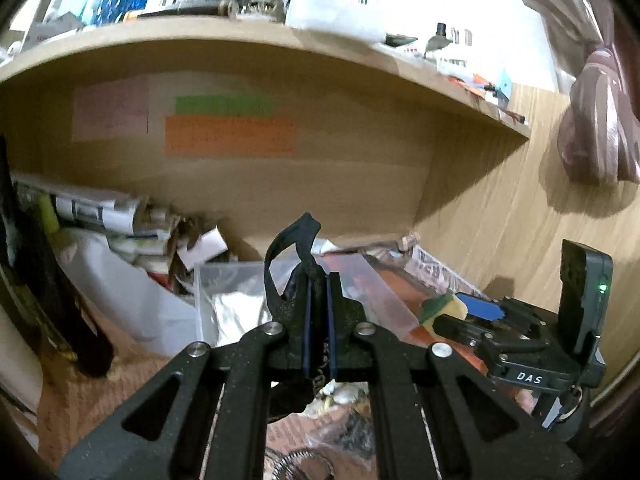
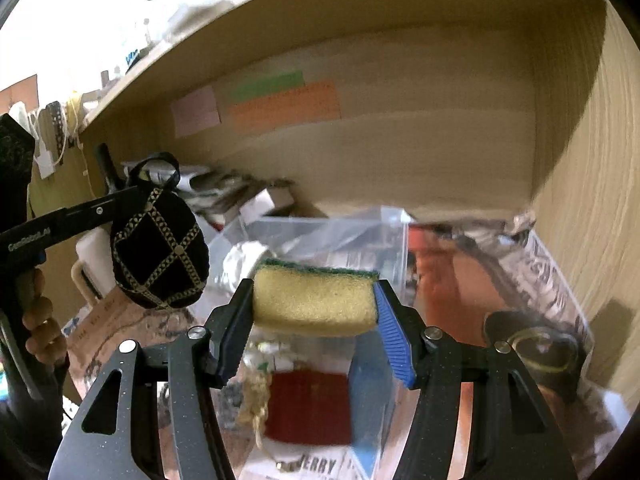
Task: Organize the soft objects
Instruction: 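Lower the sponge into the clear box with the right tool while the left tool drops the black bag in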
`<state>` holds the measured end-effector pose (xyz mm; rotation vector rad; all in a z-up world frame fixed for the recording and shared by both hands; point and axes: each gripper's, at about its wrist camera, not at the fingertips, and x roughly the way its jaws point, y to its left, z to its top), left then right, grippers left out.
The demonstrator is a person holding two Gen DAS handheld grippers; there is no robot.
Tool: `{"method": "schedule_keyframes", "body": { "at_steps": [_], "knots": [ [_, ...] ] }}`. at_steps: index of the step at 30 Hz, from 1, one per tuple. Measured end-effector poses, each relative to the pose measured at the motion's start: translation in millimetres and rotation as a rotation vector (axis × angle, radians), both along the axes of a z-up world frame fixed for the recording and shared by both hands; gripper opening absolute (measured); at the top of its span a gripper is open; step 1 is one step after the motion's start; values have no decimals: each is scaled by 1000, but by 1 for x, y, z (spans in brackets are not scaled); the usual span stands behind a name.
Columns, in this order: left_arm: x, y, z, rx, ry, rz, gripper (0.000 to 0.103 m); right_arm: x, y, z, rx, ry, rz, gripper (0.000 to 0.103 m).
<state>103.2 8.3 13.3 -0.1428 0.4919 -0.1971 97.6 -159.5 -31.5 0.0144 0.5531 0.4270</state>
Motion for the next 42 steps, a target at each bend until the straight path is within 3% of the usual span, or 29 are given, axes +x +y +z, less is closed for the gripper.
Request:
{"method": "schedule_keyframes", "body": {
  "at_steps": [10, 15, 20, 28, 30, 34, 36, 42],
  "knots": [
    [35, -1, 5, 83, -47, 64, 6, 34, 18, 4, -10, -14, 22, 56],
    [68, 2, -23, 96, 35, 67, 6, 57, 30, -11, -51, 32, 32, 56],
    [100, 8, -61, 59, 153, 36, 6, 79, 35, -33, -95, 101, 29, 56],
    [114, -10, -93, 68, 245, -37, 6, 98, 39, -56, -155, 164, 11, 58],
    [116, -14, -98, 68, 267, -51, 12, 98, 40, -57, -171, 166, 10, 58],
    [116, -16, -105, 50, 310, -65, 40, 98, 42, -56, -190, 174, 19, 64],
    [115, -16, -105, 47, 308, -58, 44, 96, 41, -54, -190, 165, 21, 71],
    [102, -11, -92, 38, 279, -52, 46, 82, 37, -42, -187, 138, 29, 71]
  ]
}}
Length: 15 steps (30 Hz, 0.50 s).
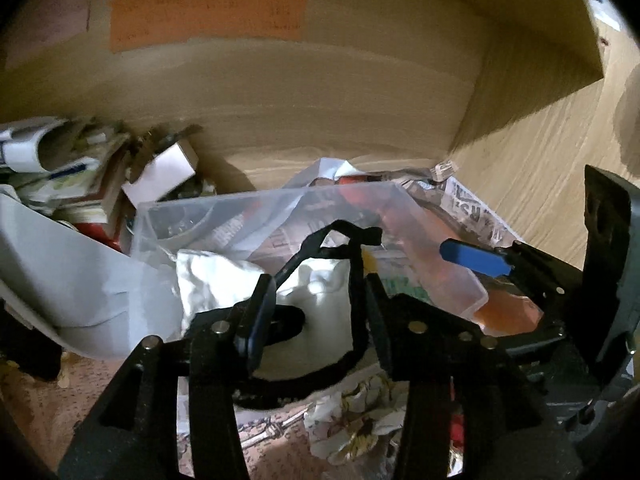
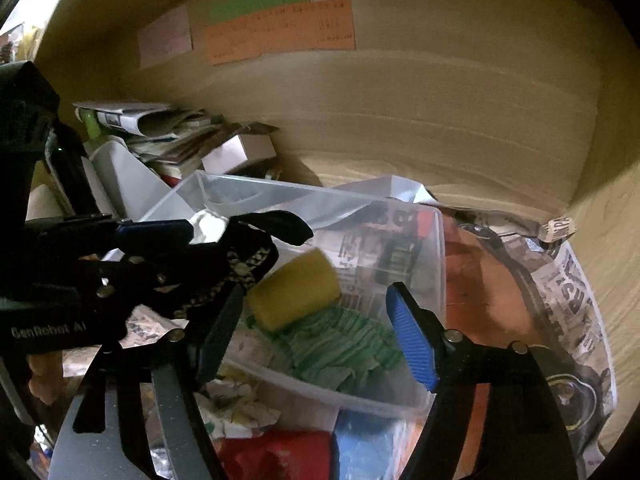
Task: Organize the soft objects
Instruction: 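Lower the sponge into the clear box with the right tool while the left tool drops the black bag in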
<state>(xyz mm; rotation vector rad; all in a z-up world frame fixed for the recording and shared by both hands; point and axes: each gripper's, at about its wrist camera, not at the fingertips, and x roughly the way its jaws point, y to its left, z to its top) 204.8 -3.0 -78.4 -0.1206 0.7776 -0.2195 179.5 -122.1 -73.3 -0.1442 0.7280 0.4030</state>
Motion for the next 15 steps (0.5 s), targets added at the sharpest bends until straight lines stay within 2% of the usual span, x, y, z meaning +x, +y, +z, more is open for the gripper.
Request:
{"method": "schedule_keyframes", "body": {
  "at_steps": [5, 8, 11, 15],
  "knots": [
    [-25, 9, 23, 4, -68, 30, 52, -19, -7, 17, 23, -33, 7, 72],
    [-43, 17, 35, 7, -111, 55, 58, -38, -13, 31, 47, -82, 0, 83],
    [-62, 25, 43, 17, -142, 80, 66, -56, -18, 43, 64, -127, -3, 84],
    [-85, 30, 40, 40, -146, 103, 80, -73, -23, 49, 85, -143, -1, 84]
  ]
}}
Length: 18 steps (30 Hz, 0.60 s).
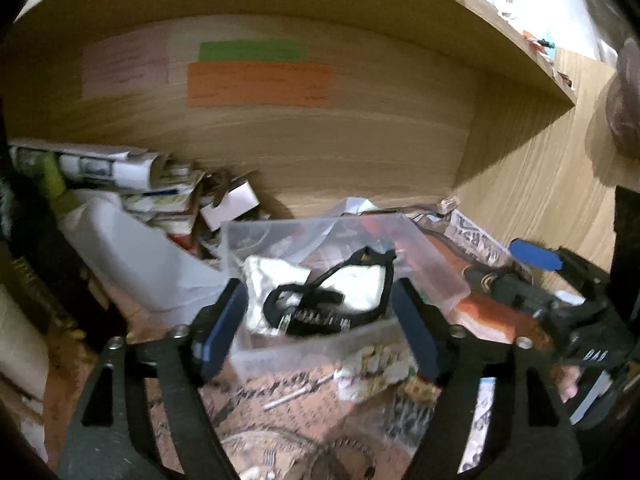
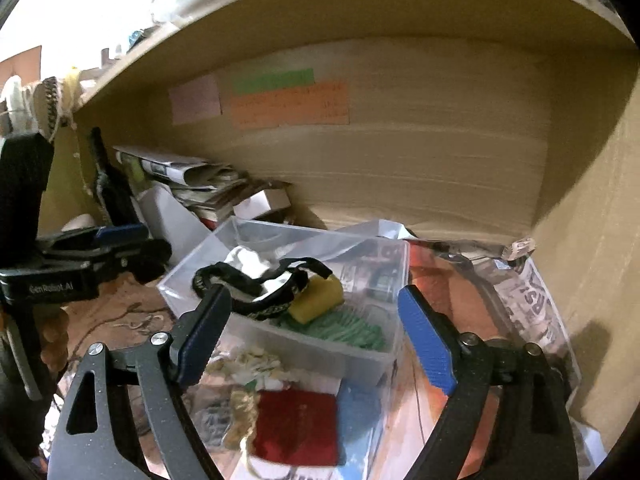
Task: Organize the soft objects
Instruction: 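Lower the sponge into the clear box with the right tool while the left tool drops the black bag in, then grasp the red tasseled pouch with the right tool while the left tool grasps the braided ring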
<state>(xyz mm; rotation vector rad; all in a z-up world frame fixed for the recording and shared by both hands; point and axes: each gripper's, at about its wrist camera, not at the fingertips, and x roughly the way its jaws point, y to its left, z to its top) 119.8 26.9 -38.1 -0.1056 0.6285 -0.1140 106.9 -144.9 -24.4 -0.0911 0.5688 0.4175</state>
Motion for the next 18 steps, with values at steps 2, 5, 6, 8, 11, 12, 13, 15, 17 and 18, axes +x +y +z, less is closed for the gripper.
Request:
{"method": "schedule_keyframes", "body": {
  "at_steps": [2, 5, 6, 8, 11, 12, 13, 15, 17, 18],
  "knots": [
    [-11, -1, -6, 22, 11, 9, 84, -7, -2, -3, 0, 2, 0, 84],
    [-23, -3, -21, 49, 41, 15, 89, -16, -3, -14, -8, 31, 1, 84],
    [-26, -3, -26, 52, 54, 15, 89, -18, -3, -19, -10, 45, 1, 84],
    [-31, -4, -40, 51, 94, 8, 89, -19, -4, -30, -8, 82, 4, 84],
    [-37, -7, -62, 42, 158, -14, 89, -18, -1, -51, -9, 155, 12, 84],
    [-38, -8, -68, 36, 178, -23, 89, -16, 0, -58, -9, 181, 18, 84],
    [-39, -10, -75, 27, 198, -35, 89, -16, 1, -64, -11, 204, 22, 84],
    [-40, -15, -88, 11, 232, -52, 90, -11, 6, -78, -14, 257, 32, 84],
    [-41, -18, -100, -7, 263, -64, 90, -7, 8, -89, -13, 298, 36, 84],
    [-42, -19, -104, -13, 272, -66, 90, -5, 8, -93, -12, 314, 36, 84]
  ]
}}
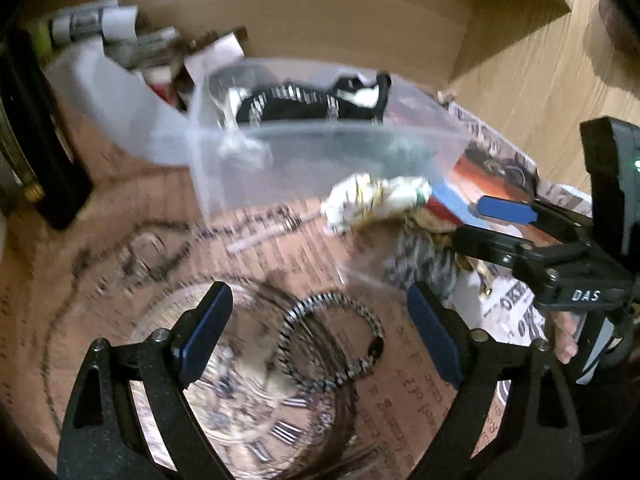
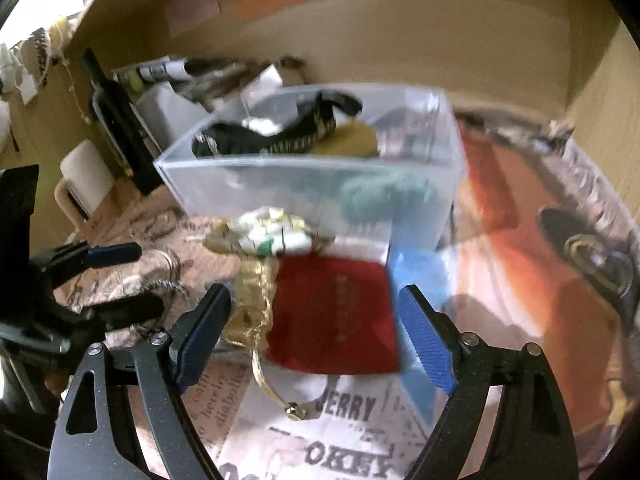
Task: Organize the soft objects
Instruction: 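Grasp the red tasseled pouch with the right tool while the left tool grasps the braided ring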
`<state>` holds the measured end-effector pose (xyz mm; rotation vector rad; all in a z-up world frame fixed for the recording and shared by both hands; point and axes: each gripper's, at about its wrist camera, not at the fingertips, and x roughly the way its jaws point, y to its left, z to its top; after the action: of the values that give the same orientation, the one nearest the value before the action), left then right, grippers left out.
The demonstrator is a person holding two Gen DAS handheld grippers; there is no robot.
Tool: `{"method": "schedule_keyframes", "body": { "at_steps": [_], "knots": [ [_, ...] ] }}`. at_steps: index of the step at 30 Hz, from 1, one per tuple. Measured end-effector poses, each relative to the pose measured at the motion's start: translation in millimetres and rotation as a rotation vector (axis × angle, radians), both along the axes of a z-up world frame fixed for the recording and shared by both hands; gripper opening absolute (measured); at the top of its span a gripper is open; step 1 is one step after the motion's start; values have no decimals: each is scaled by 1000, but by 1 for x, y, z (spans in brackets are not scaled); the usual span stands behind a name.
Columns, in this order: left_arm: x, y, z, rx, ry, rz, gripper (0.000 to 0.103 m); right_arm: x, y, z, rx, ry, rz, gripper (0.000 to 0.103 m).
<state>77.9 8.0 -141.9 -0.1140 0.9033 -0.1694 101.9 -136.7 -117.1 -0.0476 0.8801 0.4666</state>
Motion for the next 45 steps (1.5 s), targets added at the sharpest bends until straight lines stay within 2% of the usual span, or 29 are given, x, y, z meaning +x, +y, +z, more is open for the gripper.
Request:
{"method": "schedule_keyframes", "body": {
  "at_steps": [4, 12, 15, 18, 20, 25, 27, 29, 37, 45],
  "knots": [
    [-1, -3, -17, -5, 45, -8, 90, 4, -7, -8, -7, 26, -26, 84],
    [-13, -15, -24, 73, -14, -16, 89, 9, -24, -10, -20, 34, -76, 84],
    [-17, -16, -25, 93, -35, -13, 85, 12, -18, -12, -36, 28, -58, 80],
    [-17, -11, -25, 92, -49, -6, 73, 14, -15, -16, -53, 31, -41, 66],
    [-19, -6, -25, 93, -54, 0, 65, 16, -16, -17, -54, 34, -46, 53],
    [-19, 2, -23, 100, -60, 14, 44, 15, -25, -16, -38, 27, -72, 31],
    [-18, 3, -22, 106, -61, 15, 36, 14, -28, -15, -26, 22, -75, 28],
    [-17, 4, -21, 105, -58, 16, 30, 11, -29, -12, -13, 13, -67, 16],
    [-18, 14, -5, 93, -92, 43, 28, -11, -33, 10, -10, -76, -63, 15],
    [-17, 20, 34, 71, -188, 72, 28, -26, -45, 47, 29, -183, -93, 15]
  ]
}}
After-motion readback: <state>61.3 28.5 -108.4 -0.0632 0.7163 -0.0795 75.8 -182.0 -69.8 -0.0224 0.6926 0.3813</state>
